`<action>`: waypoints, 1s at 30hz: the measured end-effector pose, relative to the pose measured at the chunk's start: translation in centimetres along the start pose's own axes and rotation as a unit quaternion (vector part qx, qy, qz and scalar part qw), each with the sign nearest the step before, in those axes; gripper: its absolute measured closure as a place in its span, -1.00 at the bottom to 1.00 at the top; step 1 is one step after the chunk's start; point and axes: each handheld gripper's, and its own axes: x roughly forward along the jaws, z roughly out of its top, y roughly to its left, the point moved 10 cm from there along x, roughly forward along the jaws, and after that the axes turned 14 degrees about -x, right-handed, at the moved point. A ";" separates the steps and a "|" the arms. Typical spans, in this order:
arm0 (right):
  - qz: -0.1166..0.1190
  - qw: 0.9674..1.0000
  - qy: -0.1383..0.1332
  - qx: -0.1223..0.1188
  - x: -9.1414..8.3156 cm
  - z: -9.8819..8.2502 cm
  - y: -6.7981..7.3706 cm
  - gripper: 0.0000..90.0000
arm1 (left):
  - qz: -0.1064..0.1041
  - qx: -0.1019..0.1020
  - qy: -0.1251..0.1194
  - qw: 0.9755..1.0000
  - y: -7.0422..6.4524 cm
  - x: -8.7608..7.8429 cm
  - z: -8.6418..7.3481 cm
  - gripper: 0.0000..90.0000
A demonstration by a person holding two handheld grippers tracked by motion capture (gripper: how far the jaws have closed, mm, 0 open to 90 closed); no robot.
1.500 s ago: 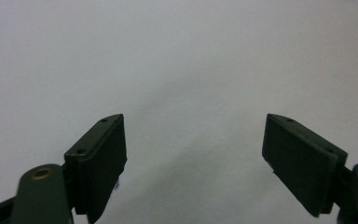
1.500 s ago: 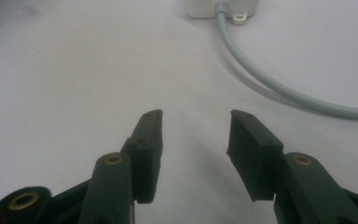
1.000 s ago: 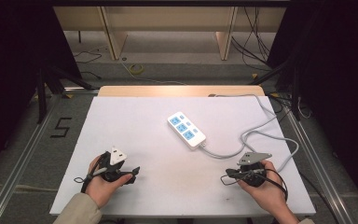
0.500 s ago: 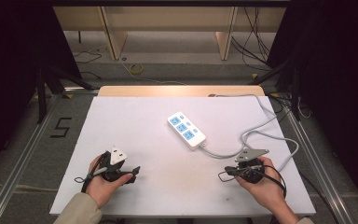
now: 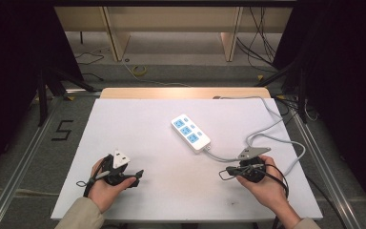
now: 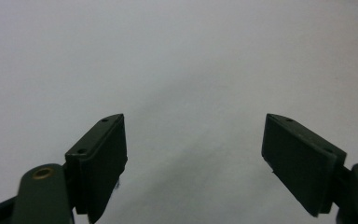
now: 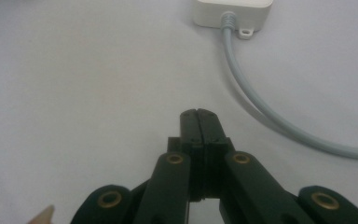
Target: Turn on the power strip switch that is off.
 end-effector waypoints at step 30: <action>0.005 1.000 0.025 0.003 0.7 2.4 -1.2 1.00 | 0.001 -0.007 -0.003 1.000 0.0 0.0 0.1 -0.51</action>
